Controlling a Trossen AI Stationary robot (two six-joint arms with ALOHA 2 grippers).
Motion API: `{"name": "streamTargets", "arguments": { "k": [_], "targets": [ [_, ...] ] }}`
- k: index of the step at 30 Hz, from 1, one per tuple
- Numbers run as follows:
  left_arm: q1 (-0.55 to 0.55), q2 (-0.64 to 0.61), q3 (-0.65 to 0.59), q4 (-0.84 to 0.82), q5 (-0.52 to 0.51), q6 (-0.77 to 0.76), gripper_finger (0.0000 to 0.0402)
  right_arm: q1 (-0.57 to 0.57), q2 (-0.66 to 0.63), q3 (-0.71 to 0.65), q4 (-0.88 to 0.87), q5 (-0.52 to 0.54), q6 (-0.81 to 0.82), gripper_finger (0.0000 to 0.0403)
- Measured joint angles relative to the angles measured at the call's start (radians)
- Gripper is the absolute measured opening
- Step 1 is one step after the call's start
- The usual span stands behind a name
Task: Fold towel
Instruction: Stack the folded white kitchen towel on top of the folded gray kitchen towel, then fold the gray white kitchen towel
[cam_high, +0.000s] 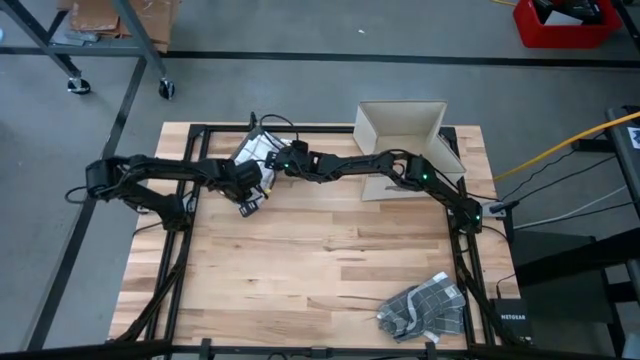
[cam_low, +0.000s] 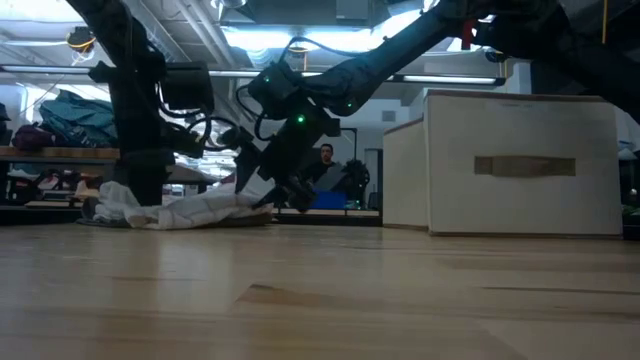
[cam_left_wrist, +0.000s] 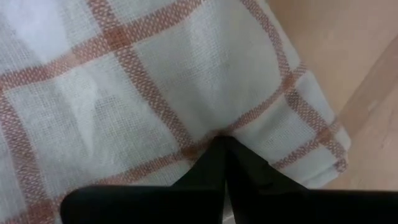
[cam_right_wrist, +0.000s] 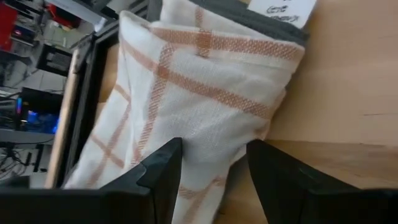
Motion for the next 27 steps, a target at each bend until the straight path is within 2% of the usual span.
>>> {"name": "streamTargets", "arguments": {
  "k": [6, 11, 19, 23, 27],
  "targets": [
    [-0.006, -0.089, -0.005, -0.021, 0.017, -0.001, 0.0001, 0.002, -0.003, 0.000, 0.014, 0.027, -0.056, 0.0185],
    [-0.006, -0.256, -0.004, -0.017, 0.019, -0.002, 0.0001, 0.002, -0.043, -0.001, 0.071, 0.038, -0.268, 0.0185],
    [-0.005, -0.511, -0.004, -0.012, 0.015, -0.003, 0.0001, 0.001, -0.138, 0.000, 0.069, 0.087, -0.426, 0.0185],
    [-0.006, -0.610, -0.004, -0.001, 0.050, -0.003, 0.0001, 0.012, -0.182, 0.000, 0.071, 0.009, -0.559, 0.0185],
    [-0.006, -0.694, -0.004, 0.007, 0.231, -0.028, 0.0001, 0.054, -0.217, 0.000, 0.059, -0.175, -0.788, 0.0185]
  ]
}}
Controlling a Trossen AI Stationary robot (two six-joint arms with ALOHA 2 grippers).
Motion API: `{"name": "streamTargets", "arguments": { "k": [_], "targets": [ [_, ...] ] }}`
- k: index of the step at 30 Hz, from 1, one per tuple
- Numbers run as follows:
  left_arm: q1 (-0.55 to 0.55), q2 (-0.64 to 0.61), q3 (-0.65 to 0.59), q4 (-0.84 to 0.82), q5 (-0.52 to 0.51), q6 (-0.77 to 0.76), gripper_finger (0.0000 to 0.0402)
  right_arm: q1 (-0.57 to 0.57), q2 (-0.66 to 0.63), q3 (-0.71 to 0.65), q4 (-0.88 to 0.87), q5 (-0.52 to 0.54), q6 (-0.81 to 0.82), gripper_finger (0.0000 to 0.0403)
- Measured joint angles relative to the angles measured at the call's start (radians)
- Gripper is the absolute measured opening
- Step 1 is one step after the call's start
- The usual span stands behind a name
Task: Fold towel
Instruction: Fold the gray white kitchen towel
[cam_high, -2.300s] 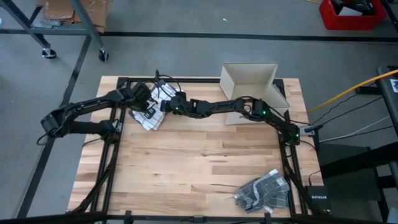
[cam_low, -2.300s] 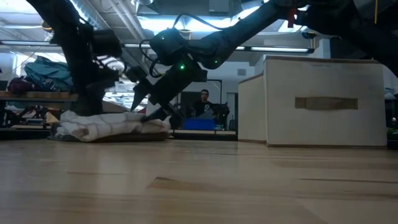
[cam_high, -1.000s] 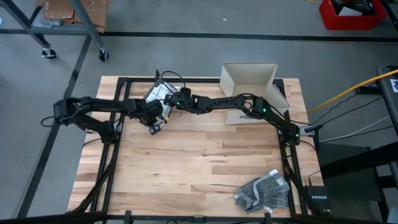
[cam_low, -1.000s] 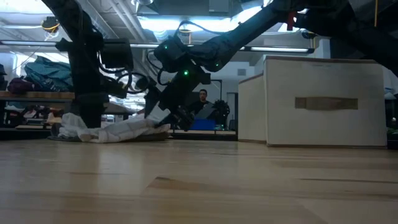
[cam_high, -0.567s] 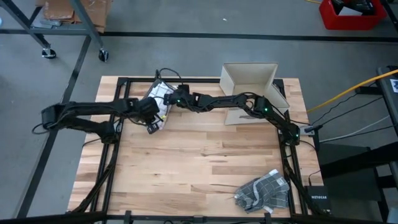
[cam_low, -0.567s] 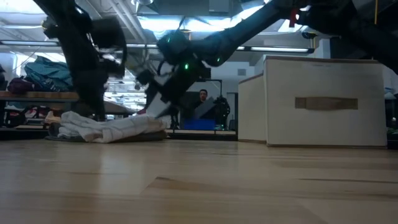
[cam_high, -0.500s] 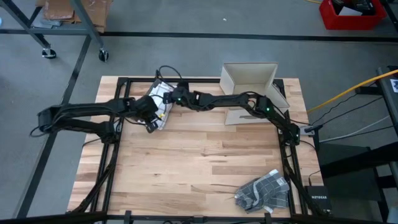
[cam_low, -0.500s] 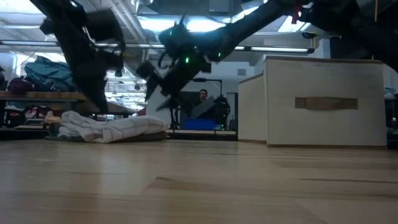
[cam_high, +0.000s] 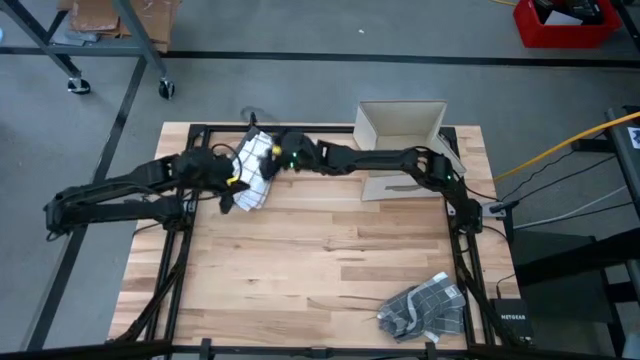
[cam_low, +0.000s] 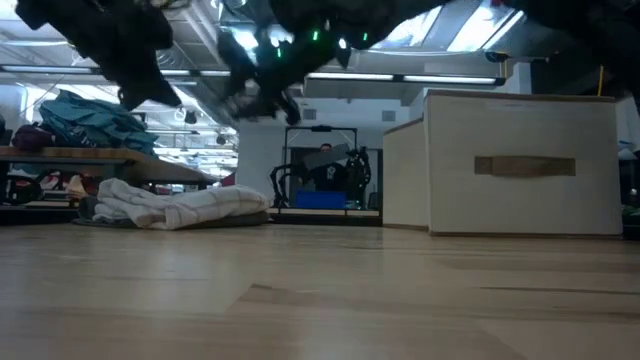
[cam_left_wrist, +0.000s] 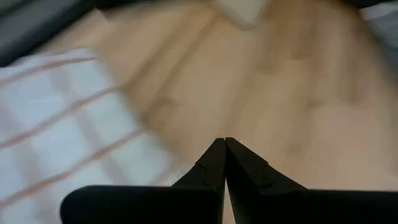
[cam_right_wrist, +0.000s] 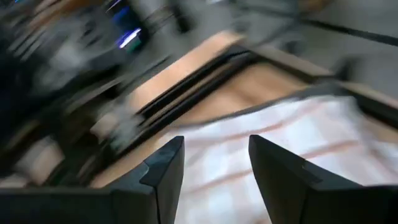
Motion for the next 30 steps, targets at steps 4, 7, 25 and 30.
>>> {"name": "streamTargets", "arguments": {
  "k": [4, 7, 25, 30],
  "targets": [
    [-0.003, -0.050, 0.001, -0.001, 0.145, -0.155, 0.0001, 0.077, -0.051, 0.000, -0.095, -0.078, -0.123, 0.0185],
    [-0.028, -0.062, 0.001, -0.005, 0.166, -0.268, 0.0001, 0.147, -0.098, 0.000, -0.239, 0.017, -0.134, 0.0185],
    [-0.434, 0.115, 0.001, 0.415, 0.066, -0.420, 0.0001, 0.552, -0.225, 0.000, -1.139, 0.202, 0.141, 0.0185],
    [-0.511, 0.249, 0.001, 0.532, 0.041, -0.352, 0.0002, 0.633, -0.224, 0.000, -1.288, 0.110, 0.373, 0.0185]
  ]
}}
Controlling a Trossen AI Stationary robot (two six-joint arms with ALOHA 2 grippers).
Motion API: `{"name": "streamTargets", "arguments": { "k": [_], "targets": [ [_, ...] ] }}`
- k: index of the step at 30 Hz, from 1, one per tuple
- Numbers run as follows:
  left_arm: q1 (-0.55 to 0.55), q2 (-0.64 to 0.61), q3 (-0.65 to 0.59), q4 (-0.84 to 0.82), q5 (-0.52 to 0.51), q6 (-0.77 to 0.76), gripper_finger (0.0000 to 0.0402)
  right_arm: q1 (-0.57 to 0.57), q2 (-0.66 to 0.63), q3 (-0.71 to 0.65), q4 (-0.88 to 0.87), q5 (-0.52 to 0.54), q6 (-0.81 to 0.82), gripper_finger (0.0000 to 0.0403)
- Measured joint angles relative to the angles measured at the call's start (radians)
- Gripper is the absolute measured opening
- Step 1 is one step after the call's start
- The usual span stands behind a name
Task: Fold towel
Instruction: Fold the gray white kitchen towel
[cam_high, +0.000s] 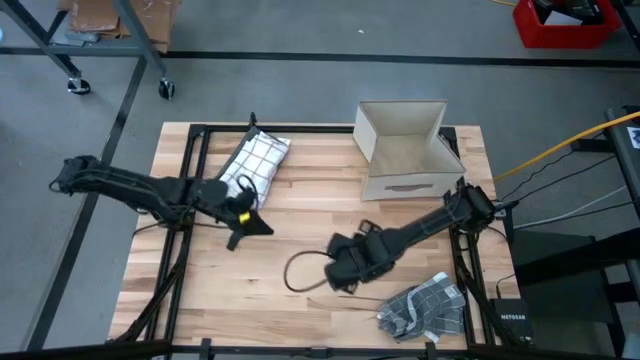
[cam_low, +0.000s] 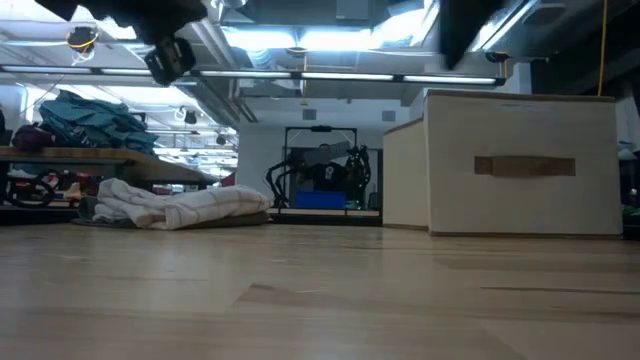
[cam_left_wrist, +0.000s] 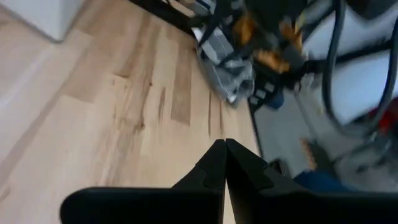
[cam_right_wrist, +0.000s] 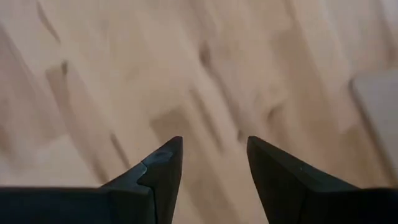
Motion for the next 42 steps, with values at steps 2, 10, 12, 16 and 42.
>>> {"name": "streamTargets", "arguments": {
  "k": [2, 10, 12, 16, 42],
  "targets": [
    [-0.024, 0.063, 0.000, 0.028, -0.001, 0.046, 0.0002, 0.029, 0.000, 0.000, -0.035, -0.035, 0.092, 0.0185],
    [-0.054, 0.312, 0.000, 0.136, -0.001, 0.063, 0.0002, 0.136, 0.000, 0.000, -0.069, -0.164, 0.493, 0.0185],
    [-0.054, 0.365, 0.000, 0.173, 0.002, 0.063, 0.0002, 0.166, 0.000, 0.000, -0.069, -0.202, 0.599, 0.0185],
    [-0.054, 0.438, 0.001, 0.276, 0.003, 0.063, 0.0002, 0.232, 0.001, 0.000, -0.073, -0.266, 0.793, 0.0185],
    [-0.054, 0.493, 0.001, 0.370, 0.004, 0.172, 0.0002, 0.402, 0.135, -0.001, -0.115, -0.451, 1.355, 0.0185]
  ]
}}
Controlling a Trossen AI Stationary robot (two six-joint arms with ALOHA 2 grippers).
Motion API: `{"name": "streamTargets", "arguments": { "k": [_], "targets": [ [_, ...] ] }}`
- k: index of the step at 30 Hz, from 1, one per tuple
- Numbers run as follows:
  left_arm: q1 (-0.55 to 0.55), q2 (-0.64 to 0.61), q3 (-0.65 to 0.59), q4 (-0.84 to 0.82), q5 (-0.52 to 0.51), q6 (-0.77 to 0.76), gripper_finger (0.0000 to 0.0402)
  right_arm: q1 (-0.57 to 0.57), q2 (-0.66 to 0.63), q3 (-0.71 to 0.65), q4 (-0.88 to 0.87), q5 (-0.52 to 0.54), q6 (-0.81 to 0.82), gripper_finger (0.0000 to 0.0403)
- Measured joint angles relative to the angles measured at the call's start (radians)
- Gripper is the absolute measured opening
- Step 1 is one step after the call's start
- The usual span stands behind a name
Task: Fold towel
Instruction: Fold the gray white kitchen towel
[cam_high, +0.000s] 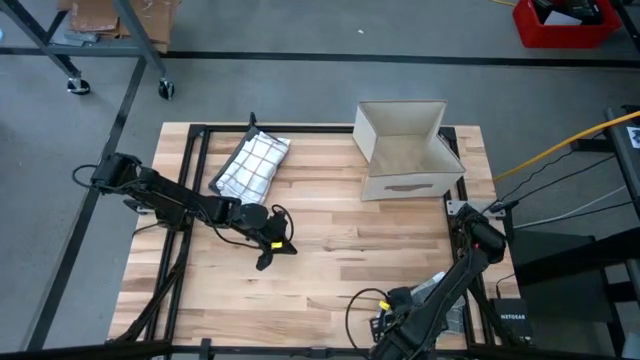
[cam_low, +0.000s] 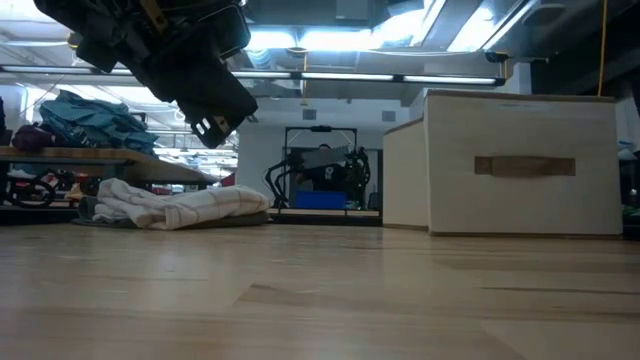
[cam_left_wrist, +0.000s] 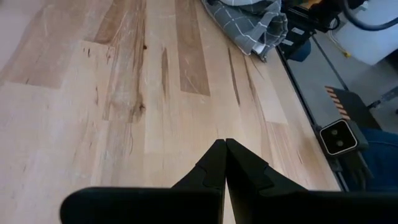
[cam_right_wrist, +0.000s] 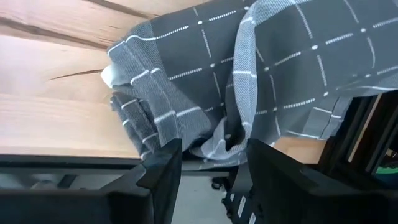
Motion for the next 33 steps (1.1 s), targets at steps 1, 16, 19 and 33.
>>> {"name": "streamTargets", "arguments": {
  "k": [1, 16, 19, 33],
  "targets": [
    [0.000, 0.000, 0.000, 0.000, 0.000, 0.000, 0.0002, 0.000, 0.006, 0.000, -0.001, -0.001, -0.002, 0.0185],
    [0.000, 0.000, 0.000, 0.000, 0.000, -0.004, 0.0001, 0.001, 0.016, -0.001, -0.099, -0.048, -0.008, 0.0160],
    [0.000, 0.000, 0.000, 0.000, 0.000, -0.004, 0.0001, 0.001, 0.016, -0.001, -0.102, -0.048, -0.008, 0.0123],
    [0.000, 0.000, 0.000, 0.000, 0.000, -0.018, 0.0001, 0.001, 0.093, 0.000, -0.084, -0.022, -0.129, 0.0029]
  ]
}}
